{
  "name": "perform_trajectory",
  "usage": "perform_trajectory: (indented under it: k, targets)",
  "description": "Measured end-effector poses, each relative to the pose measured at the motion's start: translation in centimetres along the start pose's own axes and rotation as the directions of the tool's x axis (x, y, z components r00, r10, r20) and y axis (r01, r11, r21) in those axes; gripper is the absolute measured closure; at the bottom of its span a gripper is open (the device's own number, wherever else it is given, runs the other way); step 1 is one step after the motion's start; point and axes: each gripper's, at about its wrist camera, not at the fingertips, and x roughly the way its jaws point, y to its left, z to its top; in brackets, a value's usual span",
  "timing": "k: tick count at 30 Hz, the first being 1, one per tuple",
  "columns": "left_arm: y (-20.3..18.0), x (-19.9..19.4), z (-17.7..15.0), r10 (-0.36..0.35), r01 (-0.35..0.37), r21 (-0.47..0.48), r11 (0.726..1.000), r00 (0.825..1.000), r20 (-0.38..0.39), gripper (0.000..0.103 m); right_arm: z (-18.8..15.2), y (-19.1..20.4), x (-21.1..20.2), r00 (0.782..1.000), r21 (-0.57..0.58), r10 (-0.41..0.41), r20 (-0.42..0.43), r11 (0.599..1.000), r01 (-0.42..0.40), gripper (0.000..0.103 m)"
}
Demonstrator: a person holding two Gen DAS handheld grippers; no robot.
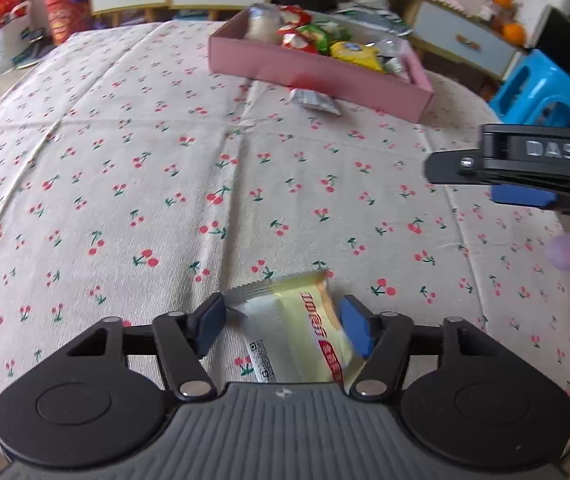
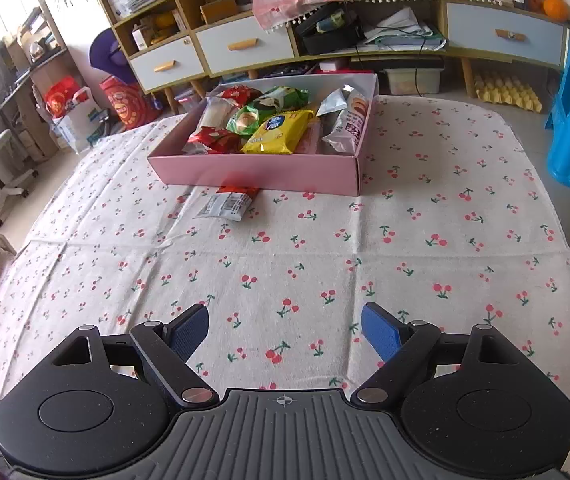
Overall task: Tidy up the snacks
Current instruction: 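Grasp the white-orange packet with the right tool while the left tool grasps the cream wafer packet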
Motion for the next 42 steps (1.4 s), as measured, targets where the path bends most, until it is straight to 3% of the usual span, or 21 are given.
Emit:
perform_trajectory:
  k: [9, 15, 20, 26, 30, 32, 38, 42]
  targets:
    - [2.2, -0.5, 1.0, -0.112, 0.111, 0.035, 0.993, 0.994, 0.014, 0.053, 0.6, 1.7, 1.6, 1.000, -0.013, -0.017, -0.008, 1.000, 0.017, 0.017]
    - [4.2, -0.1, 3.6, -0.099, 0.093, 0.077, 0.993, 0.993, 0.068, 0.053, 1.8, 3.0, 3.1, 1.000, -0.019, -0.024, -0.002, 1.000, 0.024, 0.017]
    - [7.2, 0.9, 6.2, -0.071, 0.069, 0.025, 0.997, 0.992, 0.107, 0.052, 2.9, 3.5, 5.1, 1.000, 0.013, -0.028, 0.010, 1.000, 0.028, 0.017]
    - [8.9, 1.8, 7.6, -0.027, 0.021, 0.036, 0.999, 0.987, 0.157, 0.052, 3.9, 4.9, 7.8, 0.999, 0.026, -0.030, 0.045, 0.999, 0.029, 0.017]
    - [9.2, 2.0, 7.6, -0.028, 0.027, 0.008, 1.000, 0.989, 0.144, 0.048, 4.5, 5.8, 9.7, 0.999, 0.014, -0.025, 0.045, 1.000, 0.024, 0.018]
    - [9.2, 2.0, 7.3, -0.022, 0.022, 0.004, 1.000, 0.990, 0.140, 0.034, 5.0, 6.0, 10.4, 0.998, 0.025, -0.037, 0.053, 0.999, 0.035, 0.018]
    - [9.1, 2.3, 7.4, -0.022, 0.024, -0.019, 1.000, 0.994, 0.105, 0.029, 6.1, 6.6, 12.5, 0.995, 0.039, -0.068, 0.066, 0.997, 0.066, 0.022]
    - [8.9, 2.7, 7.4, -0.006, 0.009, -0.026, 1.000, 0.996, 0.088, 0.028, 6.4, 7.8, 13.4, 0.987, -0.030, -0.135, 0.090, 0.990, 0.138, 0.039]
